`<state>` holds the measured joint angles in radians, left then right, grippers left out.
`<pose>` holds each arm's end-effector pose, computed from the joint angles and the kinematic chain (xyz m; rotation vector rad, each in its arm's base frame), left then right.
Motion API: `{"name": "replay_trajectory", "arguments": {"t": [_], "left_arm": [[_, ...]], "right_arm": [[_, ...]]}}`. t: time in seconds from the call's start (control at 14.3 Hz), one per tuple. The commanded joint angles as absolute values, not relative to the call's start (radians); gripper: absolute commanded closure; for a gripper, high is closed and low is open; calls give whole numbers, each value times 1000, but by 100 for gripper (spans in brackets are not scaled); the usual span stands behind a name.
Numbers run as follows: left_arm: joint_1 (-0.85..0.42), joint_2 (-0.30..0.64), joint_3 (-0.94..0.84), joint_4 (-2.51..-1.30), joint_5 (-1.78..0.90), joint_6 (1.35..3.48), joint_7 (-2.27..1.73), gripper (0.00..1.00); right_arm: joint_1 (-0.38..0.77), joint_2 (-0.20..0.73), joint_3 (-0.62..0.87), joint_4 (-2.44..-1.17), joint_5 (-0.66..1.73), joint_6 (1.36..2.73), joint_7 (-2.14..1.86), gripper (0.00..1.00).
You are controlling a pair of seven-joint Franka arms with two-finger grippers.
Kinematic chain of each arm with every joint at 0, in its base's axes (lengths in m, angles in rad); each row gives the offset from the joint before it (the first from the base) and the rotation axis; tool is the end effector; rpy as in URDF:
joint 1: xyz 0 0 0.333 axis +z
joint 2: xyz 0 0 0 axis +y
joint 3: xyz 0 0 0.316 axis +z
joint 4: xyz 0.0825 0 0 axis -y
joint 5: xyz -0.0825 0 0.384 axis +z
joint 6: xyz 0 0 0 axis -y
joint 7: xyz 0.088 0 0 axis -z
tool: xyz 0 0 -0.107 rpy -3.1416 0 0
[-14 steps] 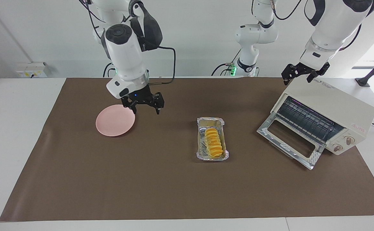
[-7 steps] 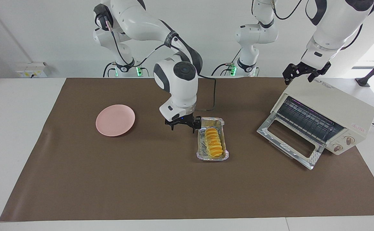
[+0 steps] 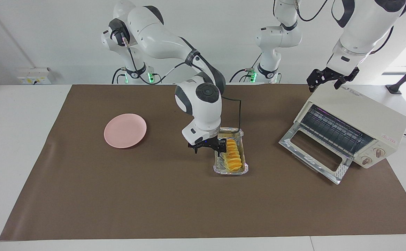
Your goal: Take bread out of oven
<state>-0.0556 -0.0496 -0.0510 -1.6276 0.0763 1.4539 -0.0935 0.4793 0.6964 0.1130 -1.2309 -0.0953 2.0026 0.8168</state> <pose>0.5233 -0.0477 0.6157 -3.0458 0.0132 0.1764 0.6378 0.3955 0.3678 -3.0827 0.3359 -0.1107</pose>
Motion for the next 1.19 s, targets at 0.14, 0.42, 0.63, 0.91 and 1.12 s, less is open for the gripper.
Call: {"name": "replay_trajectory", "arguments": {"t": [0.14, 0.42, 0.63, 0.91, 1.12], "left_arm": [[-43, -75, -55, -1651, 61, 1447, -92, 0], [-43, -75, -55, -1649, 61, 1447, -92, 0], [-43, -75, -55, -1649, 61, 1447, -92, 0], [-43, -75, -55, -1651, 63, 1448, -92, 0], [-43, -75, -55, -1649, 61, 1447, -92, 0]], "right_arm": [[501, 770, 112, -1203, -124, 2068, 838, 0], [509, 792, 112, -1204, -161, 2062, 833, 0], [511, 790, 114, -1203, -173, 2054, 833, 26], [511, 792, 115, -1203, -164, 2082, 838, 100], [511, 793, 115, -1204, -163, 2112, 841, 100]]}}
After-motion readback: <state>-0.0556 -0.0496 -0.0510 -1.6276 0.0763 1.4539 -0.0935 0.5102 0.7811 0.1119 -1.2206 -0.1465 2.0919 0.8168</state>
